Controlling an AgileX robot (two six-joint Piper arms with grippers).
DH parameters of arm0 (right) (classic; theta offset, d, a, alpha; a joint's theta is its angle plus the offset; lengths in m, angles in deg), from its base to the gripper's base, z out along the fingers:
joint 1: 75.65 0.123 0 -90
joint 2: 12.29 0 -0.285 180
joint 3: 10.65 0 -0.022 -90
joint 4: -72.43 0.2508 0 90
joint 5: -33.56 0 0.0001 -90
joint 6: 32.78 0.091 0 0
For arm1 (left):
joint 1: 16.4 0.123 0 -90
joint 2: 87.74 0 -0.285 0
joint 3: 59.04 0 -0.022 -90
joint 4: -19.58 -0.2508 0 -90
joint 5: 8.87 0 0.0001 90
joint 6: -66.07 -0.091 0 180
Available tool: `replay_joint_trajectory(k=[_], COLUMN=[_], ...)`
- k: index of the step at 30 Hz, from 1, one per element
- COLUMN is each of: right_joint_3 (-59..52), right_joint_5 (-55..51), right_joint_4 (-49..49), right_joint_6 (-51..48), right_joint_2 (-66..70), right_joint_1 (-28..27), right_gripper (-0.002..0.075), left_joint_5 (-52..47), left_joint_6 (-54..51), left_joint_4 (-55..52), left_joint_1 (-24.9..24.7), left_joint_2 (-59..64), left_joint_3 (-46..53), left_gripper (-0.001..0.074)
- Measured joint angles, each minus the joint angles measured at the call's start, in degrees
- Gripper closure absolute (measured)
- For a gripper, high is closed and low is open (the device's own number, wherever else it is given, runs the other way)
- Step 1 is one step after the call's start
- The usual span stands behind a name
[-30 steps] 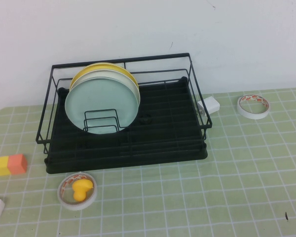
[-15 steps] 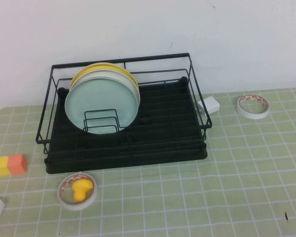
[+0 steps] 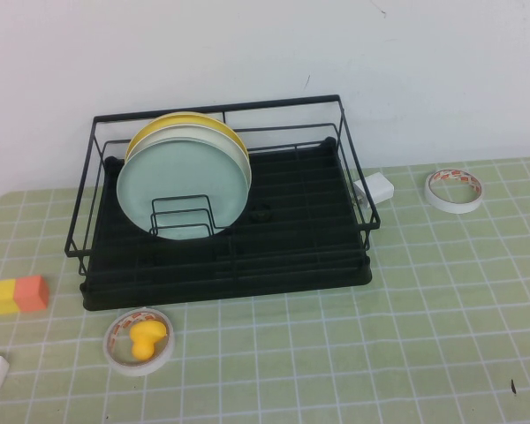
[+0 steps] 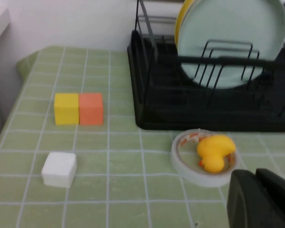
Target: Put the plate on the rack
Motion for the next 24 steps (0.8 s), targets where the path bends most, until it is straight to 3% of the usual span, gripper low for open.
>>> replay_joint_trajectory(k=[6, 24], right_joint_3=[0.00, 0.00], right_joint_5=[0.00, 0.00], right_joint_4=[0.00, 0.00], right_joint_6=[0.00, 0.00], right_joint_2=[0.00, 0.00], right_joint_1=[0.00, 0.00], right_gripper=[0.0727, 0.0727], left_joint_5=[-0.41, -0.63], left_joint_6=[-6.60, -7.31], left_joint_4=[0.71, 1.17], left_joint_1=[0.00, 0.00], left_joint_2=[0.00, 0.00], left_joint_3=[0.00, -0.09], left_gripper=[0.0736, 0.0736])
